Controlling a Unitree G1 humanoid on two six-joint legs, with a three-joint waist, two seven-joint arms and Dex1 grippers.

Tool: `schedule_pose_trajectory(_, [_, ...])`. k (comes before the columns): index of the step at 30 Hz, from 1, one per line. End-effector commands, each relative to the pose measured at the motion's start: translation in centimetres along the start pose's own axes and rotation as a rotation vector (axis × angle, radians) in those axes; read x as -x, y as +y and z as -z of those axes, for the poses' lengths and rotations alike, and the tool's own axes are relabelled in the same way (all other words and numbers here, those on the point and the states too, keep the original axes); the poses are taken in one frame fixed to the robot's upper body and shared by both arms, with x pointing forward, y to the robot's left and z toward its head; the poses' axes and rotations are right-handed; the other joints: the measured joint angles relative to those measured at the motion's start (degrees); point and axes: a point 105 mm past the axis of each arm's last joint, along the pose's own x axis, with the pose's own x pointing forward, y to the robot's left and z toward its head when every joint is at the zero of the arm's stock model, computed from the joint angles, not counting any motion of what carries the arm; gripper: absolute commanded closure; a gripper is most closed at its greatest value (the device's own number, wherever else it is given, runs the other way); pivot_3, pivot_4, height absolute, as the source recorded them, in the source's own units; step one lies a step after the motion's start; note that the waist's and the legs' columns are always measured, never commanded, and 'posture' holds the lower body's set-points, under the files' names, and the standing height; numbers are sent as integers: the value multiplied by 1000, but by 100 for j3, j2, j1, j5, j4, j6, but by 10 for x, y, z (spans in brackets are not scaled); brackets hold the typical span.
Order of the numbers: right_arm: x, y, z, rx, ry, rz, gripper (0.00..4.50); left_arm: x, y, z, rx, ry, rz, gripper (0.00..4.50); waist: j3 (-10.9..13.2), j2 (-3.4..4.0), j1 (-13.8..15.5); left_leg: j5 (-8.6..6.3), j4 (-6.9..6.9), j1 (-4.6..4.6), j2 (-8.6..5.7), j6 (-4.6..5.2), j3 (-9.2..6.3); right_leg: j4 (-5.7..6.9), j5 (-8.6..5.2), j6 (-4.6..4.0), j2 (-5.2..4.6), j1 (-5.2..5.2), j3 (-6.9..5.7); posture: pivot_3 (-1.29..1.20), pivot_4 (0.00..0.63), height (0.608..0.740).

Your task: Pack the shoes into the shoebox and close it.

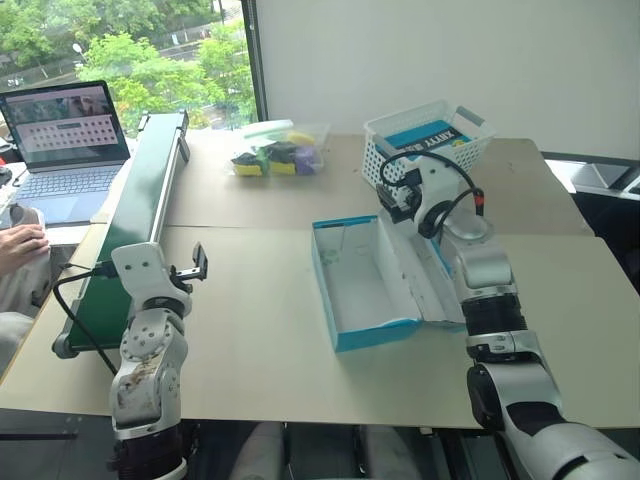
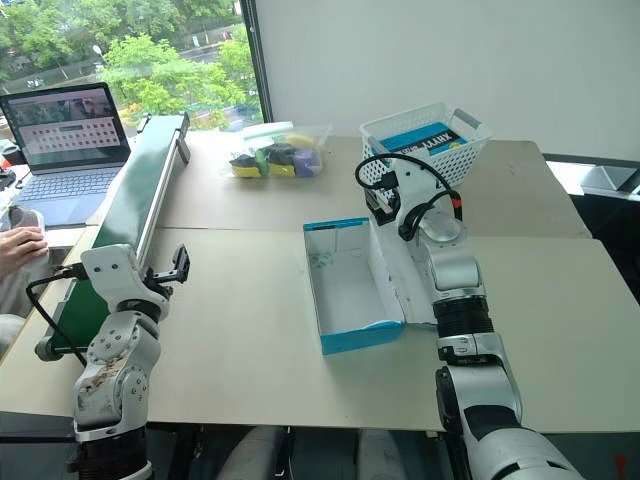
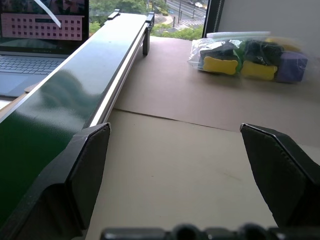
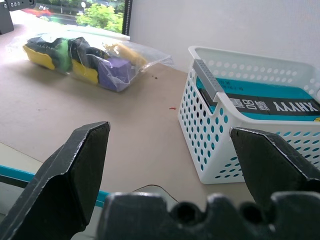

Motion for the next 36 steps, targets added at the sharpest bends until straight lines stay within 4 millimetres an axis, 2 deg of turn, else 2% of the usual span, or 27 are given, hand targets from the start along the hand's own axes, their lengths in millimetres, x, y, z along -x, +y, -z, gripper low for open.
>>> schedule_pose_trajectory(1, [4, 31, -23, -2, -77, -55, 0, -1, 1, -17, -55, -32, 27, 43, 0, 0, -3, 0, 0, 0, 0, 0, 0, 0, 0, 0, 0, 0, 0, 0, 150, 725])
schedule_pose_trajectory(3, [6, 58, -23, -39, -82, -119, 0, -4, 1, -20, -92, -20, 42, 43, 0, 0, -58, 0, -3, -1, 4, 0, -1, 0, 0, 0, 4, -2, 0, 0, 150, 725])
schedule_pose_trajectory(6, [16, 105, -49, -100, -141, -383, 0, 0, 13, -25, -127, -14, 26, 43, 0, 1, -156, -1, -8, 3, 10, 0, 1, 9, 0, -3, 12, -9, 8, 0, 150, 725])
schedule_pose_trajectory(8, [37, 145, -74, -99, -199, -656, 0, 7, 27, -24, -182, 7, 23, 43, 1, 1, -168, -1, -8, 4, 8, 0, 3, 8, 1, -3, 9, -9, 13, 0, 150, 725])
schedule_pose_trajectory(10, [58, 166, -86, -83, -224, -863, 0, 13, 38, -23, -210, 30, 32, 43, 2, 4, -175, -2, -9, 4, 10, 1, 0, 6, 1, -3, 11, -14, 14, 0, 150, 725])
schedule_pose_trajectory(13, [77, 176, -95, -70, -235, -1057, 0, 26, 62, -23, -215, 55, 7, 43, 3, 4, -140, -4, -12, 6, 11, 1, -10, 2, 0, -3, 11, -14, 9, 0, 150, 725])
schedule_pose_trajectory(15, [86, 183, -93, -58, -227, -1146, 0, 34, 78, -19, -223, 81, -17, 43, 2, 3, -102, -4, -12, 14, 8, 0, -24, -2, 0, -3, 6, -2, 4, 0, 150, 725])
schedule_pose_trajectory(18, [103, 202, -75, 34, -171, -1285, 0, 45, 104, -17, -201, 107, -69, 43, 2, 2, -110, -5, -12, 28, 8, -1, -40, -6, 0, -5, 4, 9, 0, 0, 150, 725])
schedule_pose_trajectory(20, [107, 209, -63, 90, -142, -1308, 0, 48, 115, -19, -216, 112, -88, 43, 1, 2, -104, -5, -12, 27, 9, -1, -50, -4, -3, -10, 4, 7, -4, 0, 150, 725])
schedule_pose_trajectory(26, [88, 215, -46, 109, -108, -1187, 0, 49, 120, -14, -209, 154, -43, 43, 1, 1, -105, -5, -13, 25, 8, -3, -55, -2, -5, -15, 1, 5, -13, 0, 150, 725])
schedule_pose_trajectory(32, [75, 216, -48, -129, -72, -1065, 0, 41, 119, -5, -197, 178, -8, 43, 1, 1, -110, -8, -18, 23, 10, -8, -62, 0, -6, -17, 4, -1, -13, 0, 150, 725])
schedule_pose_trajectory(36, [67, 208, -45, -186, -45, -995, 0, 36, 115, 2, -200, 194, 16, 43, 1, 1, -112, -9, -19, 22, 9, -9, -63, -1, -5, -18, 2, -4, -12, 0, 150, 725])
